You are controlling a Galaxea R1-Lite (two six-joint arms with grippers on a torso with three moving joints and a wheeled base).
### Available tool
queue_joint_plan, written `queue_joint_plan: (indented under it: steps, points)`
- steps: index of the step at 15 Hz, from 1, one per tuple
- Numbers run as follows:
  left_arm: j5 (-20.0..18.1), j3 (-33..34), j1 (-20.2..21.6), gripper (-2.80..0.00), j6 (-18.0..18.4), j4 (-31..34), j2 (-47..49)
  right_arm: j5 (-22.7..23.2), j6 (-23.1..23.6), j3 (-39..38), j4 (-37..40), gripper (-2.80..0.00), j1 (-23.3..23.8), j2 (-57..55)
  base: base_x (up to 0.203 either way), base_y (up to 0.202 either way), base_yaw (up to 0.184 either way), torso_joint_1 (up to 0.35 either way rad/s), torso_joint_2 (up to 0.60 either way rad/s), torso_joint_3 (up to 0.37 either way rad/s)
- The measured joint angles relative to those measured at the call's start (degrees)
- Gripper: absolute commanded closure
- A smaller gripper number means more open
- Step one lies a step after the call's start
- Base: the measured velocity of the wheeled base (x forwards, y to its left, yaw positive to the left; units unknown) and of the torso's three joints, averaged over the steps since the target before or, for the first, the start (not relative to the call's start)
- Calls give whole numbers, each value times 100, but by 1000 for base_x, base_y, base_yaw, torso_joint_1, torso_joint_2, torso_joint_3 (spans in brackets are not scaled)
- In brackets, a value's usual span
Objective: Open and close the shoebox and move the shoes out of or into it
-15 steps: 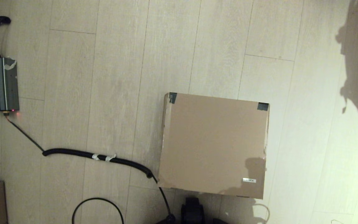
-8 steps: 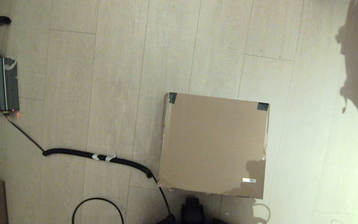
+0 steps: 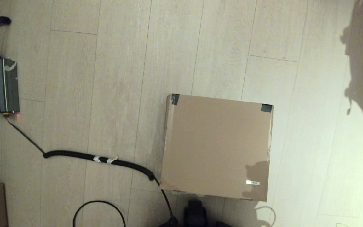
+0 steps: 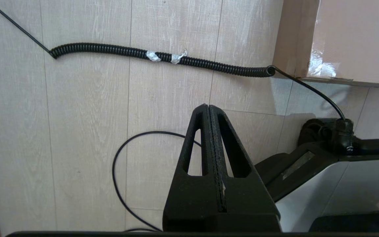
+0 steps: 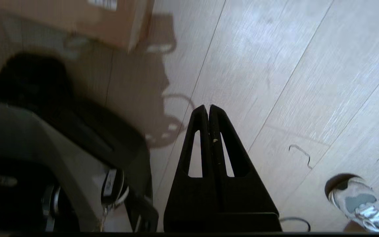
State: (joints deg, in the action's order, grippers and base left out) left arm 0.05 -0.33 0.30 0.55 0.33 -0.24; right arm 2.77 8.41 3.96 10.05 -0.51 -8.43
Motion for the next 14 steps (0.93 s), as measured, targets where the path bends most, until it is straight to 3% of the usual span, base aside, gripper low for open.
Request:
queue_joint_plan:
  steps: [3, 14]
  points:
    - [2, 6, 0, 0, -63, -13, 0, -222, -363, -55, -152, 0, -8, 594, 0, 0, 0, 0, 0, 0]
    - [2, 2, 2, 0, -88, -6, 0, -312, -707, -35, -112, 0, 33, 859, 0, 0, 0, 0, 0, 0]
